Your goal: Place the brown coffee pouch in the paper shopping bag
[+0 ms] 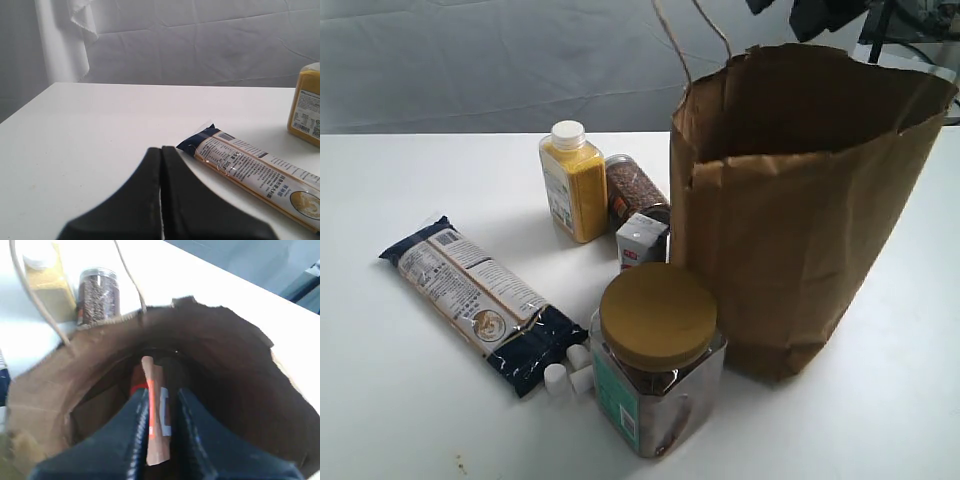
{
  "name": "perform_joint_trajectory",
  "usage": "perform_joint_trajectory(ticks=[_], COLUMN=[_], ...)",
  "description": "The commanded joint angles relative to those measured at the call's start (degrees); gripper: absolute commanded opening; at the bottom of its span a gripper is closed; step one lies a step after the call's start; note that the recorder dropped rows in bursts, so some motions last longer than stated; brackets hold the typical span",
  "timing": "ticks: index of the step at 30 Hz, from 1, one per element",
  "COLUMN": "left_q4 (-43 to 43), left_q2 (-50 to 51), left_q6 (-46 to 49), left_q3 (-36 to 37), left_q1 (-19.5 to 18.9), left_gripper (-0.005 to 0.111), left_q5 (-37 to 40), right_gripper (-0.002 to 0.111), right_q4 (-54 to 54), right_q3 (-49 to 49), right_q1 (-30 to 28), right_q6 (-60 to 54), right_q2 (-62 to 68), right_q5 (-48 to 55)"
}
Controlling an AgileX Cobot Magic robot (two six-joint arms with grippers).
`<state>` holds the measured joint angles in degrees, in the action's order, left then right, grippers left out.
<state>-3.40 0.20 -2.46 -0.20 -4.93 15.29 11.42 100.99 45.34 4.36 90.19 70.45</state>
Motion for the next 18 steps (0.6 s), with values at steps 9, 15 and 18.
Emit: perform_joint_trajectory(ticks=[9, 15, 18], left_q4=[-0.26, -0.26, -0.26], left_q2=[-0.2, -0.2, -0.2], left_q6=[-0.15, -0.15, -0.15], left_q3=[0.2, 0.2, 0.2], left_q1=[-0.19, -0.19, -0.19], left_gripper=[0.0, 0.0, 0.0], left_q5=[-0.13, -0.13, -0.13], right_gripper=[0.0, 0.0, 0.0], right_q4=[-12.36, -12.48, -12.38], right_q3=[-5.26, -23.04, -31.04], right_q1=[-0.1, -0.1, -0.1], right_q6=[-1.69, -1.13, 0.54], right_q2=[-15.69, -26.69, -31.87], right_q5=[-0.48, -9.03, -14.55])
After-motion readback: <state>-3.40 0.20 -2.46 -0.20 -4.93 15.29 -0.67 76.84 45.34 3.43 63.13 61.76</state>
